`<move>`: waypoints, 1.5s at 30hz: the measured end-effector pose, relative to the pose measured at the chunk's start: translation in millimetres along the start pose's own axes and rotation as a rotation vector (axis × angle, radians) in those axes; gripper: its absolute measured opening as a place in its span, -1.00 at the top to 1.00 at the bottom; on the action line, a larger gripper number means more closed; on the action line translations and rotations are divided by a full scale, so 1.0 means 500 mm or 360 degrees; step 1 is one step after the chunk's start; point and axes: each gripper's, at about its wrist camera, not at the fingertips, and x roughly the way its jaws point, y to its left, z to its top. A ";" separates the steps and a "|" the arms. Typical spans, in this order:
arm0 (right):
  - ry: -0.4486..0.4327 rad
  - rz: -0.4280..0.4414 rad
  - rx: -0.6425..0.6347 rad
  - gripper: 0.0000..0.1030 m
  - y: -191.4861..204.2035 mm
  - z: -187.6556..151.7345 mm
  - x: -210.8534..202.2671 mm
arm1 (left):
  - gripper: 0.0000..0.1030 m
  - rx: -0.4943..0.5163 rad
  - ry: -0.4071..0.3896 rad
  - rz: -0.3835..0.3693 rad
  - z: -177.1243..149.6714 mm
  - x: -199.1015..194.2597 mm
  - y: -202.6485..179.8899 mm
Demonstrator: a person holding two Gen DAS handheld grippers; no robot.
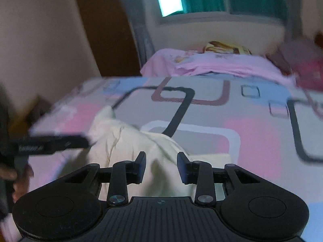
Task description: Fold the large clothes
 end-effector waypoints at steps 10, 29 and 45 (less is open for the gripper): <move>0.0181 -0.0085 0.0214 0.33 -0.098 -0.097 0.079 | 0.14 0.0078 0.0212 0.0080 -0.044 0.101 -0.017; -0.0007 0.0100 -0.0068 0.32 0.051 -0.209 -0.222 | 0.13 0.0120 0.0011 0.0199 -0.215 -0.248 -0.105; 0.0156 -0.0011 -0.0041 0.32 0.025 -0.326 -0.139 | 0.09 0.0255 0.0121 0.0390 -0.305 -0.210 -0.118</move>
